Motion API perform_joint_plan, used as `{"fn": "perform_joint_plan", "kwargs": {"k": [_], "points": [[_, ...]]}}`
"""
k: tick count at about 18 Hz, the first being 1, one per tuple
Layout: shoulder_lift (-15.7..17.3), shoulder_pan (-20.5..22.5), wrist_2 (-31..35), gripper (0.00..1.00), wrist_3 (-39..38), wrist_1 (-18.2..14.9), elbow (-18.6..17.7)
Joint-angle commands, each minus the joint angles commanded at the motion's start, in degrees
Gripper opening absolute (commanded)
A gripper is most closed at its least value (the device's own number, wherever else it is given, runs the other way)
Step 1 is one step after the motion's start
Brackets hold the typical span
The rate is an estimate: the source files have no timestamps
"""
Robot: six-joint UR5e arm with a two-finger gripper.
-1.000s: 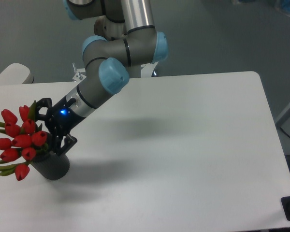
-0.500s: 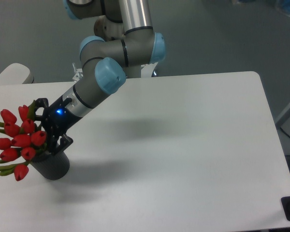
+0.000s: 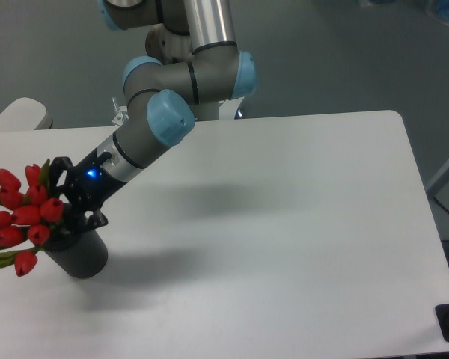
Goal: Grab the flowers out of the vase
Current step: 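Close the gripper on the bunch of tulip stems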
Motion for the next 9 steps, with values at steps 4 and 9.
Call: {"fn": "perform_joint_plan", "kwargs": {"k": [4, 9], "points": [[0.17, 0.00, 0.09, 0.41, 0.09, 0.09, 0.00], [0.44, 0.00, 0.00, 0.41, 0.18, 0.44, 0.00]]}}
